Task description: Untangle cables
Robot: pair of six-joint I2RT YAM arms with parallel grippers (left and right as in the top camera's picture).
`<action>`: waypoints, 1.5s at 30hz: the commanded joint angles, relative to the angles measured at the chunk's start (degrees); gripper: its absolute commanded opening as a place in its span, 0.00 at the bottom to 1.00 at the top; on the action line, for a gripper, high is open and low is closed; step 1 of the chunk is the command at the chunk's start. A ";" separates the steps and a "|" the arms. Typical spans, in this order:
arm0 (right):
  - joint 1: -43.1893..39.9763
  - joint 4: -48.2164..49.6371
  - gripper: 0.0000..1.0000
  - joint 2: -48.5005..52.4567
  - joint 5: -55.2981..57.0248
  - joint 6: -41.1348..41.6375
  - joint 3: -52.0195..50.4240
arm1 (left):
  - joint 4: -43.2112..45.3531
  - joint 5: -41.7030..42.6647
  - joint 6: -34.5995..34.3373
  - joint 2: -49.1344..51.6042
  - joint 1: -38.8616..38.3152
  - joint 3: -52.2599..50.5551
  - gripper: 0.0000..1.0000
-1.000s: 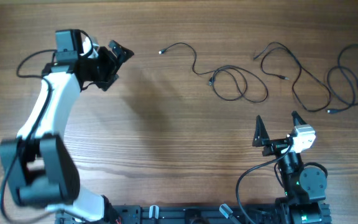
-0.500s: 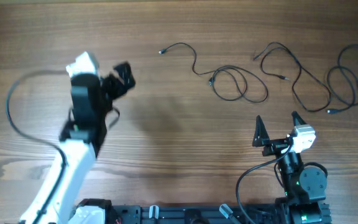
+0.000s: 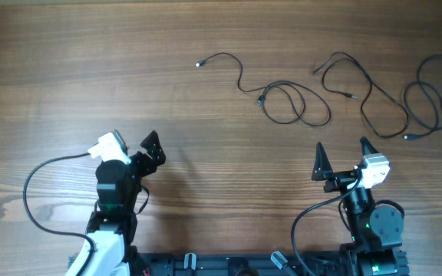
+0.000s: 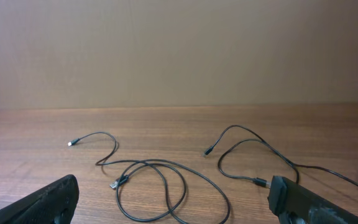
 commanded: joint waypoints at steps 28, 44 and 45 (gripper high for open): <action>-0.39 0.17 1.00 -0.68 0.96 0.79 -0.04 | -32.24 1.62 9.05 -38.49 1.07 -3.89 1.00; -0.39 0.17 1.00 -0.68 0.96 0.81 -0.04 | -32.28 2.64 22.51 -56.98 1.14 -3.89 1.00; -0.39 0.17 1.00 -0.68 0.96 0.81 -0.04 | -32.28 2.69 23.56 -56.98 1.14 -3.89 1.00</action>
